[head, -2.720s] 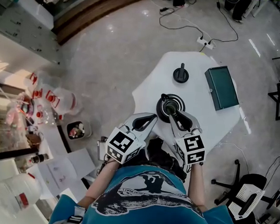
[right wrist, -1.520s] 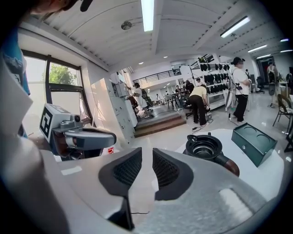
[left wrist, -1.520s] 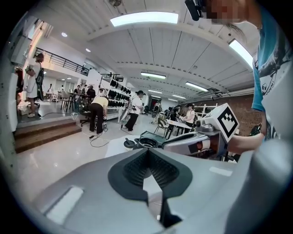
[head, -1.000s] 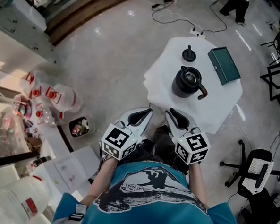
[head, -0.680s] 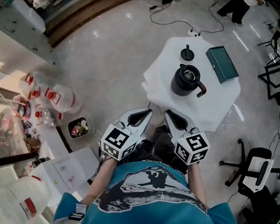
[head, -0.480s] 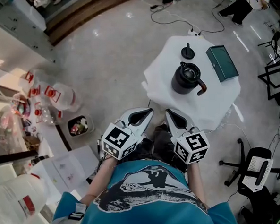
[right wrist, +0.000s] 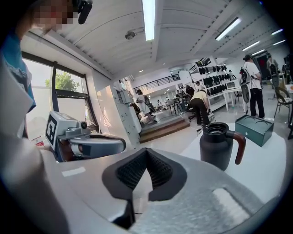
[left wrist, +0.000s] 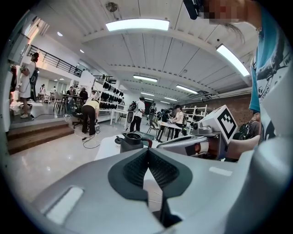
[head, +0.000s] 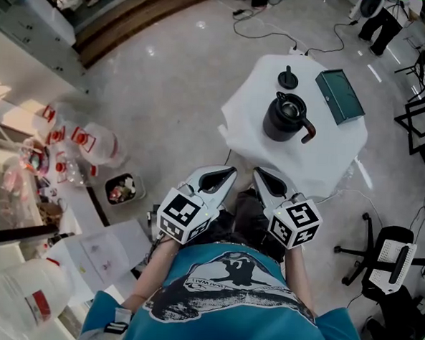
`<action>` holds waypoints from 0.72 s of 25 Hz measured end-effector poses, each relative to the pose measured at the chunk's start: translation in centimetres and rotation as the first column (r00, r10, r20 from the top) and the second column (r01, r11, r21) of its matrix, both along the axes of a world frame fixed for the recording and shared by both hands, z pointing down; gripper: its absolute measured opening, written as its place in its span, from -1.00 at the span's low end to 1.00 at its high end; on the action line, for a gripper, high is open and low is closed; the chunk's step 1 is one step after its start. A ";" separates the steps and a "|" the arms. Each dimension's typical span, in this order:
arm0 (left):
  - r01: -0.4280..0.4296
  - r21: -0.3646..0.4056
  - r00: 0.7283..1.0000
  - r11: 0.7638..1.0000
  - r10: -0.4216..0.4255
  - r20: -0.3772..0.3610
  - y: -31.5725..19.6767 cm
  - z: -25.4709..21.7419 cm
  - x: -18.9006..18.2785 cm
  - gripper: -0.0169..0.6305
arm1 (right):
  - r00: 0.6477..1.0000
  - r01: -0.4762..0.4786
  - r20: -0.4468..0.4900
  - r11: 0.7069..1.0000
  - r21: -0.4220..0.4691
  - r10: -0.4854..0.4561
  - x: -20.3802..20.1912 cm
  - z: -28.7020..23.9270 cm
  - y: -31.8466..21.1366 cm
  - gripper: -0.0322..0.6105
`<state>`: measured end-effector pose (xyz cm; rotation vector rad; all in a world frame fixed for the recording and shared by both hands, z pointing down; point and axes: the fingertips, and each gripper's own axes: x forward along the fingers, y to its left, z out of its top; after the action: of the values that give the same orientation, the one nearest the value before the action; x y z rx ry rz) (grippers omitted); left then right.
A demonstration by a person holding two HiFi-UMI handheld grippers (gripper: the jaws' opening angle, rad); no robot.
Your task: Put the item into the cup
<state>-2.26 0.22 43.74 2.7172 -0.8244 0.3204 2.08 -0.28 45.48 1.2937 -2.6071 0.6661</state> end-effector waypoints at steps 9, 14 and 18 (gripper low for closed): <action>-0.016 0.002 1.000 1.000 0.016 0.003 1.0 0.2 0.7 -0.91 | 0.999 0.005 -0.033 1.000 0.007 -0.005 0.3 0.4 1.0 -0.90; -0.025 0.000 1.000 1.000 0.025 0.005 1.6 0.4 0.9 -0.91 | 0.999 0.014 -0.052 1.000 0.010 -0.013 0.2 0.6 1.6 -0.90; -0.027 0.000 1.000 1.000 0.027 0.005 1.6 0.4 0.8 -0.91 | 0.998 0.021 -0.062 1.000 0.013 -0.020 -0.1 0.6 1.7 -0.90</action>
<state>-1.47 1.84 44.15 2.7309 -0.7896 0.3336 1.97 1.43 46.06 1.2687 -2.5758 0.5967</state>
